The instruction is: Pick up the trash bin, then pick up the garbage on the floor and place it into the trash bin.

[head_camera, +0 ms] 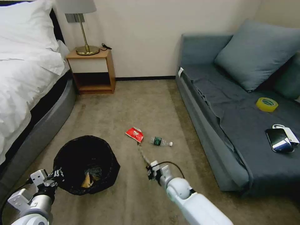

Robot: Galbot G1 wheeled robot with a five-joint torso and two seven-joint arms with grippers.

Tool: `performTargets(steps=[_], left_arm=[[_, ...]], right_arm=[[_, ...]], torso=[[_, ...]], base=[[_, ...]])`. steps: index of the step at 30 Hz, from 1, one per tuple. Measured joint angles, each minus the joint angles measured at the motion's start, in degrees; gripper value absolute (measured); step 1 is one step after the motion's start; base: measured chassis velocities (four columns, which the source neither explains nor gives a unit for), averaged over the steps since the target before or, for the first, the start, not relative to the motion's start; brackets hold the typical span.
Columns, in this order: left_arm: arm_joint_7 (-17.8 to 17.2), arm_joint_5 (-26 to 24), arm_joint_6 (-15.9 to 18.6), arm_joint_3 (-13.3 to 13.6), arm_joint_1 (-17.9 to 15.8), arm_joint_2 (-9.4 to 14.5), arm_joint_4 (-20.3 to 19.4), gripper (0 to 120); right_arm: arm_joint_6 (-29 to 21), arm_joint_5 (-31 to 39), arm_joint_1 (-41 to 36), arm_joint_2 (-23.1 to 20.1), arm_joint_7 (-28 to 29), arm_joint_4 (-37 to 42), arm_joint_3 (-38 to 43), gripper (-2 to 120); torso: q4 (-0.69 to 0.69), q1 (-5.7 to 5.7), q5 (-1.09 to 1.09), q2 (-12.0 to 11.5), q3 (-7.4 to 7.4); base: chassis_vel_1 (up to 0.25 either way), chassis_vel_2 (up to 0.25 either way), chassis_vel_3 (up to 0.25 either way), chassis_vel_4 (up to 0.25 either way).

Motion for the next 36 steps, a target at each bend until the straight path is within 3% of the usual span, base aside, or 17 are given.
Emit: performTargets(steps=[8, 21, 36], left_arm=[[-0.36, -0.02, 0.08, 2.36, -1.13, 0.31, 1.41, 4], [-3.54, 1.20, 2.43, 10.91, -6.89, -0.42, 4.44, 4], [-3.47, 3.20, 2.78, 12.15, -6.03, -1.92, 2.74, 4]], right_arm=[[-1.01, 2.67, 1.02, -3.89, 1.11, 6.55, 2.16, 0], [-3.49, 6.38, 1.28, -14.24, 2.84, 24.49, 0.22, 0], [-5.59, 7.90, 3.49, -18.36, 2.97, 37.10, -8.68, 0]], torso=[[0.00, 0.00, 0.00, 0.00, 0.00], [-0.01, 0.00, 0.00, 0.00, 0.00], [0.00, 0.00, -0.01, 0.01, -0.01]], base=[[0.000, 0.000, 0.000, 0.000], [0.000, 0.000, 0.000, 0.000], [0.000, 0.000, 0.000, 0.000]])
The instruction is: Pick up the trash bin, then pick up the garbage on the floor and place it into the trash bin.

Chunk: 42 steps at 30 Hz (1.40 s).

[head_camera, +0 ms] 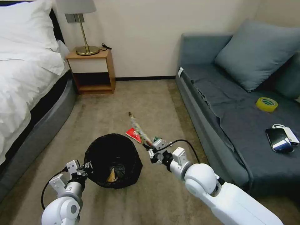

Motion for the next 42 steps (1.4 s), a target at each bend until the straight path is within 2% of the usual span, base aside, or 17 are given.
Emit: performTargets(steps=[15, 31, 42], left_arm=[[0.80, 1.99, -0.35, 0.58, 1.01, -1.49, -1.19, 4], [1.22, 2.45, -0.56, 0.97, 1.77, -1.91, -1.74, 4], [1.42, 1.99, -0.63, 0.66, 1.75, -1.50, -1.49, 4]], right_arm=[[-2.56, 1.51, 2.77, -3.71, -2.06, 4.72, -8.85, 0], [-5.18, 2.60, 7.99, -2.00, -1.91, 2.07, -14.26, 1], [-5.51, 3.84, 11.35, -1.28, -1.15, 1.57, -16.44, 41]], torso=[[0.00, 0.00, 0.00, 0.00, 0.00], [0.00, 0.00, 0.00, 0.00, 0.00], [0.00, 0.00, 0.00, 0.00, 0.00]], base=[[0.000, 0.000, 0.000, 0.000], [0.000, 0.000, 0.000, 0.000], [0.000, 0.000, 0.000, 0.000]])
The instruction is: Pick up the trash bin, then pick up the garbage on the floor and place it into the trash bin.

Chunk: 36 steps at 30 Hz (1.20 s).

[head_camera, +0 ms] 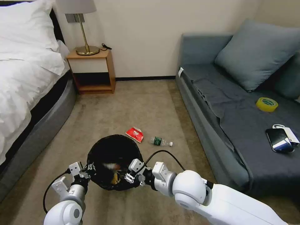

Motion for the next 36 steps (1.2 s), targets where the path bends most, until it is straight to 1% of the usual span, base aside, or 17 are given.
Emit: performTargets(steps=[2, 4, 6, 7, 9, 10, 15, 16, 20, 21, 23, 25, 26, 30, 31, 35, 36], left_arm=[[0.00, -0.23, 0.00, -0.23, 0.02, 0.14, 0.02, 4], [0.01, -0.38, 0.00, -0.38, 0.01, 0.19, 0.02, 4], [0.00, -0.73, 0.00, -0.76, 0.01, 0.28, -0.08, 4], [0.00, -0.73, 0.00, -0.76, 0.01, 0.28, -0.08, 4], [-0.02, -1.01, 0.00, -1.18, 0.04, 0.33, -0.27, 4], [-0.02, -1.01, 0.00, -1.18, 0.04, 0.33, -0.27, 4], [-0.01, -1.19, 0.00, -1.99, 0.26, 0.39, -0.38, 4], [-0.01, -1.19, 0.00, -1.99, 0.26, 0.39, -0.38, 4], [0.02, -1.23, 0.00, -2.54, 0.67, 0.33, -0.71, 4], [0.02, -1.23, 0.00, -2.54, 0.67, 0.33, -0.71, 4], [0.09, -1.24, -0.04, -2.82, 1.01, 0.30, -1.13, 4], [0.16, -1.30, -0.06, -3.19, 1.33, 0.23, -1.74, 4], [0.16, -1.30, -0.06, -3.19, 1.33, 0.23, -1.74, 4], [0.16, -1.40, -0.06, -3.66, 1.73, 0.16, -2.86, 4], [0.16, -1.40, -0.06, -3.66, 1.73, 0.16, -2.86, 4], [0.14, -1.64, 0.02, -4.30, 2.42, 0.16, -3.82, 4], [0.14, -1.64, 0.02, -4.30, 2.42, 0.16, -3.82, 4]], right_arm=[[0.00, 0.42, 0.15, 0.24, 0.39, -0.06, 0.13, 51], [0.01, 0.57, 0.05, 0.29, 0.61, -0.06, 0.57, 54], [0.32, 0.67, -0.86, 0.23, 0.98, 0.18, 2.41, 66], [0.32, 0.67, -0.86, 0.23, 0.98, 0.18, 2.41, 66], [1.05, 0.65, -3.10, -0.25, 1.53, 0.87, 5.74, 76], [1.05, 0.65, -3.10, -0.25, 1.53, 0.87, 5.74, 76], [2.81, -1.28, -9.74, -1.62, 3.09, 2.50, 14.28, 98], [2.81, -1.28, -9.74, -1.62, 3.09, 2.50, 14.28, 98], [6.39, -6.64, -17.58, -1.70, 4.27, 2.89, 23.12, 100], [6.39, -6.64, -17.58, -1.70, 4.27, 2.89, 23.12, 100], [8.26, -9.24, -21.63, -1.13, 6.09, 3.39, 26.27, 100], [11.06, -15.11, -27.33, 0.58, 7.54, 3.94, 29.86, 100], [11.06, -15.11, -27.33, 0.58, 7.54, 3.94, 29.86, 100], [15.02, -24.23, -37.41, 5.54, 8.26, 4.77, 34.84, 100], [15.02, -24.23, -37.41, 5.54, 8.26, 4.77, 34.84, 100], [18.63, -30.87, -45.55, 13.54, 8.82, 5.61, 38.99, 100], [18.63, -30.87, -45.55, 13.54, 8.82, 5.61, 38.99, 100]], torso=[[0.00, 0.00, 0.00, 0.00, 0.00], [0.00, 0.00, 0.00, 0.00, 0.00], [0.00, 0.00, 0.00, 0.00, 0.00], [0.00, 0.00, 0.00, 0.00, 0.00], [0.01, 0.00, 0.00, 0.00, 0.00], [0.01, 0.00, 0.00, 0.00, 0.00], [-0.01, 0.00, 0.01, 0.00, 0.00], [-0.01, 0.00, 0.01, 0.00, 0.00], [-0.01, 0.00, 0.01, 0.00, 0.00], [-0.01, 0.00, 0.01, 0.00, 0.00], [-0.01, 0.00, 0.01, 0.00, 0.00], [0.00, 0.00, 0.01, 0.00, 0.00], [0.00, 0.00, 0.01, 0.00, 0.00], [-0.02, 0.00, 0.00, 0.00, 0.00], [-0.02, 0.00, 0.00, 0.00, 0.00], [-0.01, 0.00, 0.00, 0.00, -0.01], [-0.01, 0.00, 0.00, 0.00, -0.01]], base=[[0.000, 0.000, 0.000, 0.000], [0.000, 0.000, 0.000, 0.000], [0.000, 0.000, 0.000, 0.000], [0.000, 0.000, 0.000, 0.000], [0.000, 0.000, 0.000, 0.000], [0.000, 0.000, 0.000, 0.000], [0.000, 0.000, 0.000, 0.000], [0.000, 0.000, 0.000, 0.000], [0.000, 0.000, 0.000, 0.000], [0.000, 0.000, 0.000, 0.000], [0.000, 0.000, 0.000, 0.000], [0.000, 0.000, 0.000, 0.000], [0.000, 0.000, 0.000, 0.000], [0.000, 0.000, 0.000, 0.000], [0.000, 0.000, 0.000, 0.000], [0.000, 0.000, 0.000, 0.000], [0.000, 0.000, 0.000, 0.000]])
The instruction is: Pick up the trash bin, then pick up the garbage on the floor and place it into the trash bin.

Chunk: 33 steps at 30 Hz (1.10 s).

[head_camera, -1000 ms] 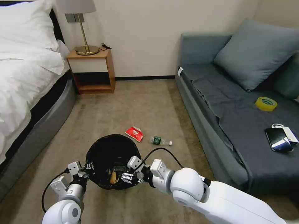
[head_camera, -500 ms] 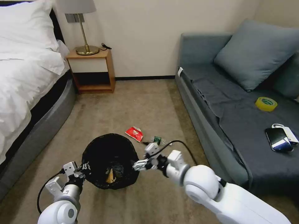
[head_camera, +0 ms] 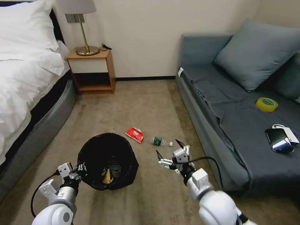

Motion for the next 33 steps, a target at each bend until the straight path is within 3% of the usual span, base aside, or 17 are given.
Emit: performTargets(steps=[5, 15, 33], left_arm=[[-0.02, -0.27, 0.08, -0.17, 0.37, 0.00, -0.94, 4], [-0.07, -0.40, 0.20, -0.07, 0.81, 0.28, -2.00, 4], [-0.19, -0.64, 0.14, -0.83, 1.10, 0.22, -2.78, 4]], right_arm=[[4.50, -5.82, -6.58, 5.60, 0.03, 0.24, 2.64, 100], [6.67, -9.77, -9.70, 7.51, 0.00, 1.23, 4.67, 100], [6.84, -8.97, -9.51, 7.47, -1.28, 1.13, 3.92, 100]], torso=[[0.00, 0.00, 0.00, 0.00, 0.00], [0.00, 0.00, 0.00, -0.01, 0.01], [0.00, 0.00, 0.00, -0.01, 0.01]], base=[[0.000, 0.000, 0.000, 0.000], [0.000, 0.000, 0.000, 0.000], [0.000, 0.000, 0.000, 0.000]])
